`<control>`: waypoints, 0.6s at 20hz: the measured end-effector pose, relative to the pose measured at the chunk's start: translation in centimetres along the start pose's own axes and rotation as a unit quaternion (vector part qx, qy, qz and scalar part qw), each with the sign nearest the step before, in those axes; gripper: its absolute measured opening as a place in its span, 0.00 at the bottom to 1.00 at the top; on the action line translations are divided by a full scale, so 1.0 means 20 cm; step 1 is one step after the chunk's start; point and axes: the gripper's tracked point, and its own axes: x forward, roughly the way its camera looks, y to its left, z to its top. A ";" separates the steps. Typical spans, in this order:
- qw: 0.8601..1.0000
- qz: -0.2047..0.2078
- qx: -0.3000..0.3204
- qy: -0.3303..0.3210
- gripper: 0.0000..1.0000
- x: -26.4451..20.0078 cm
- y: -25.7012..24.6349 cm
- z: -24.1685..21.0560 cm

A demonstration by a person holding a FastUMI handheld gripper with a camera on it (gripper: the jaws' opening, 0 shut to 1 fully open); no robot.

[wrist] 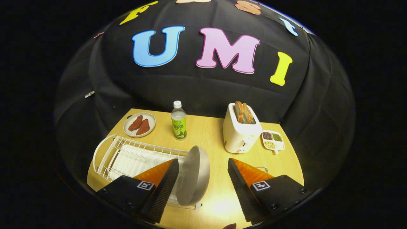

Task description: Take the plate from the dish rack, then take the spoon from the basket and place it into the plate.

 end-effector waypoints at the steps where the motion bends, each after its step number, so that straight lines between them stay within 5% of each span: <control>1: 1.000 -0.005 0.004 0.011 0.94 0.04 0.01 -0.03; 5: 0.998 -0.037 -0.004 0.052 0.85 0.20 0.02 -0.16; 9: 0.994 -0.071 -0.028 0.075 0.63 0.28 0.02 -0.23; 12: 0.992 -0.092 -0.033 0.076 0.35 0.30 0.02 -0.23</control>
